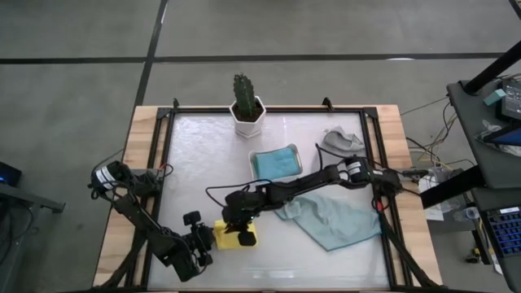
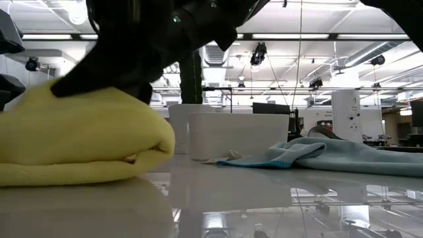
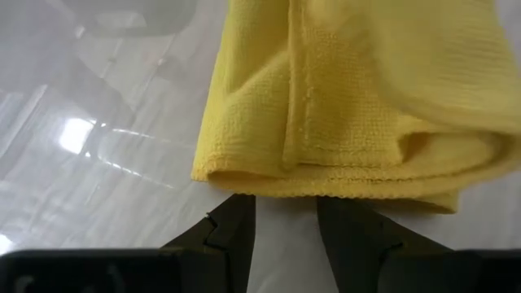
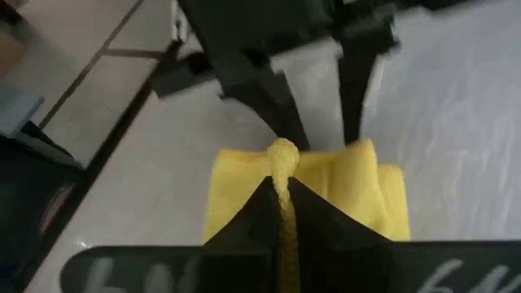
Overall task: Fold microfiber towels
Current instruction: Fold the yellow towel
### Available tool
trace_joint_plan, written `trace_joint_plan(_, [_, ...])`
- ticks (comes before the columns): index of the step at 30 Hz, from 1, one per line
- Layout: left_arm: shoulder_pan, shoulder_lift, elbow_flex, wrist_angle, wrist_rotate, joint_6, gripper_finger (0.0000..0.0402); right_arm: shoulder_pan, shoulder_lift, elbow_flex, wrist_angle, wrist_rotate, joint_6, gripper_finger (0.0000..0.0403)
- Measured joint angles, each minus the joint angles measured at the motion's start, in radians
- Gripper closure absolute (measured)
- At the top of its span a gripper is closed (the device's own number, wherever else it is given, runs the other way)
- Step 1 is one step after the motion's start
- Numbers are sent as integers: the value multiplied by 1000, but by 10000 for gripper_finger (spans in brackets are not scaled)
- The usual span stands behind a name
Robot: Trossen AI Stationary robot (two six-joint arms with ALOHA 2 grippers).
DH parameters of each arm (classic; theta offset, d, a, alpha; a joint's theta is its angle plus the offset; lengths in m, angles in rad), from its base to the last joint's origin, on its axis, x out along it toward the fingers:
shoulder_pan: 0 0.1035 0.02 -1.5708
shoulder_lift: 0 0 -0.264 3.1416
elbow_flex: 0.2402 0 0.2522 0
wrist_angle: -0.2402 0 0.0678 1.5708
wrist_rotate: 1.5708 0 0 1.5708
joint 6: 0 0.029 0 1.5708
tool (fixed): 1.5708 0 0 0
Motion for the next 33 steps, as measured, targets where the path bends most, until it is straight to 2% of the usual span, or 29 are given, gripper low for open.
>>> trace_joint_plan(7, [3, 0, -8, 12, 0, 0, 284, -2, 25, 0, 128, 11, 0, 394])
trace_joint_plan(13, [5, 0, -9, 31, 1, 8, 284, -1, 59, 0, 158, 70, -9, 394])
trace_joint_plan(18, [6, 0, -13, 29, -1, 8, 284, 2, 59, -7, 165, 190, -34, 394])
trace_joint_plan(33, [6, 0, -13, 34, -14, 10, 284, 4, 60, -36, 195, 195, -24, 394])
